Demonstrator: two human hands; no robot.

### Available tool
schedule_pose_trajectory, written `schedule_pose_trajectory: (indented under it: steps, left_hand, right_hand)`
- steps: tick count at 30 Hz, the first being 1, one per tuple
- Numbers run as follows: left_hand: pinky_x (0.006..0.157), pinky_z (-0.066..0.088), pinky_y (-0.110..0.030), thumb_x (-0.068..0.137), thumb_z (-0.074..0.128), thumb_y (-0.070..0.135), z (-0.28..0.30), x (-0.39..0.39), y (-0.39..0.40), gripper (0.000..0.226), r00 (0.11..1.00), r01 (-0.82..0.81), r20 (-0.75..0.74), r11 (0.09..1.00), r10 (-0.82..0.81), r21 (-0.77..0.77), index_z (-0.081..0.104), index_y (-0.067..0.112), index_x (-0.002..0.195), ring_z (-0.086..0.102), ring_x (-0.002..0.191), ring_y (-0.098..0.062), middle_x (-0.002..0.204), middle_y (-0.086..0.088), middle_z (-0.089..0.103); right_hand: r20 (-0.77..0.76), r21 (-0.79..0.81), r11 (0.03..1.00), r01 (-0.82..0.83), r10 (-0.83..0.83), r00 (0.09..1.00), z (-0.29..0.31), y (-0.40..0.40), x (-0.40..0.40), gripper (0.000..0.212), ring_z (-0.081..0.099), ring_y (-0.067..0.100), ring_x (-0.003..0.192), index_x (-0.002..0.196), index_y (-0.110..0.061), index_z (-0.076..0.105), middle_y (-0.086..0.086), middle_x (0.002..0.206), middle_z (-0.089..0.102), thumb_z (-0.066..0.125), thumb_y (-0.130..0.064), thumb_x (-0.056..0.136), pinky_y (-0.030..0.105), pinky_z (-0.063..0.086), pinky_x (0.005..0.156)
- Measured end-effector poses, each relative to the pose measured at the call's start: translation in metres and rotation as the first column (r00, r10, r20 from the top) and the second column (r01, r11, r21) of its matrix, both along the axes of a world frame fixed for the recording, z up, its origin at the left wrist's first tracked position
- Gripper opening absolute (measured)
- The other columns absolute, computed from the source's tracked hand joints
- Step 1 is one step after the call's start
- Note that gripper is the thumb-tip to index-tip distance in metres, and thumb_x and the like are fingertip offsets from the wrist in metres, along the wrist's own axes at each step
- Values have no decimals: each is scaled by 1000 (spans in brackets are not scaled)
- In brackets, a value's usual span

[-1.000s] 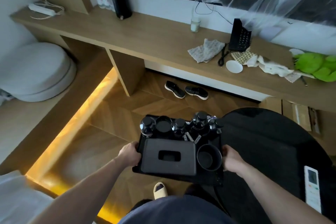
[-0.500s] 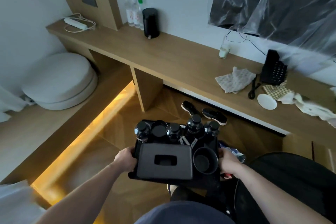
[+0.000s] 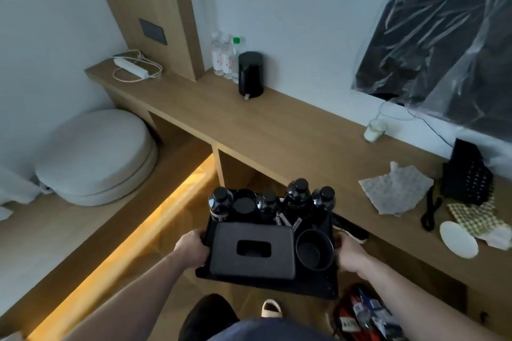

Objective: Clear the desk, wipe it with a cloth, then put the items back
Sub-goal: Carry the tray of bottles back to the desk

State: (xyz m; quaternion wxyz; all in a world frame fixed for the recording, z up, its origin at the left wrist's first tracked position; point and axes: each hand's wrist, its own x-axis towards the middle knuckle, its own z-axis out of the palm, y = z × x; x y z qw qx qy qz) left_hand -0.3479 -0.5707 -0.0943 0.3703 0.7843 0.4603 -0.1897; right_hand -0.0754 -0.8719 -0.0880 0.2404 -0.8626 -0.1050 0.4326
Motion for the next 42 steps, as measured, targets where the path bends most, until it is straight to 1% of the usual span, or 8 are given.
schedule_pose_trajectory:
  steps: [8,11,17,21,29,32,36,42]
  left_hand:
    - [58,51,-23,89,52,12,-3,60,123,16,995,97,0,995,-97,-1,59,24,96,66,80,-12,88,5,67]
    - [70,57,-28,87,53,12,-4,81,174,20,987,161,5,987,-161,-9,57,30,96,68,91,-16,92,5,68]
    - [81,61,-35,89,53,11,-4,124,259,24,958,287,-26,957,-286,37,63,22,108,66,98,-19,102,0,68]
    - [81,62,-35,90,55,11,-9,153,293,22,946,324,-35,946,-323,29,59,22,109,65,97,-18,103,0,66]
    - [62,57,-30,80,51,13,-23,229,329,28,938,344,-48,939,-344,-11,58,18,106,67,86,-20,98,-3,67]
    - [62,52,-30,76,53,15,-29,260,337,27,938,343,-54,939,-343,-5,58,22,101,65,89,-22,98,-2,68]
    - [64,61,-37,67,52,19,-49,299,348,22,956,290,-52,957,-290,-5,60,24,88,70,81,-24,87,-3,71]
    - [63,63,-40,63,48,23,-94,342,359,30,956,280,-81,960,-281,-22,62,22,90,73,78,-26,84,-5,72]
  right_hand:
    - [-62,-9,996,94,-94,994,-7,100,34,45,71,34,87,131,-17,48,13,110,66,72,-14,94,41,60,63]
    - [-76,-28,986,165,-167,983,-13,135,35,53,73,39,90,134,-17,48,12,114,66,76,-14,89,50,62,67]
    - [-143,-12,943,332,-330,933,-14,197,37,38,63,32,70,128,-11,48,12,97,64,68,-7,96,36,49,53]
    - [-155,-14,924,382,-379,912,-20,218,52,56,71,43,81,125,-7,53,18,105,67,81,-19,78,53,57,63]
    - [-44,-32,929,369,-370,928,-28,254,104,30,75,39,79,123,-8,53,13,100,68,66,-13,96,58,61,68]
    - [-27,-12,926,378,-378,925,-32,262,133,29,75,37,73,122,-8,53,14,98,69,67,-12,96,53,63,63]
    - [1,-52,927,371,-371,929,-33,270,173,36,63,19,64,122,-9,49,5,92,62,71,-10,93,31,53,47]
    - [27,-120,932,341,-340,940,-45,267,219,31,74,26,68,109,-12,61,9,87,73,77,-25,86,39,61,55]
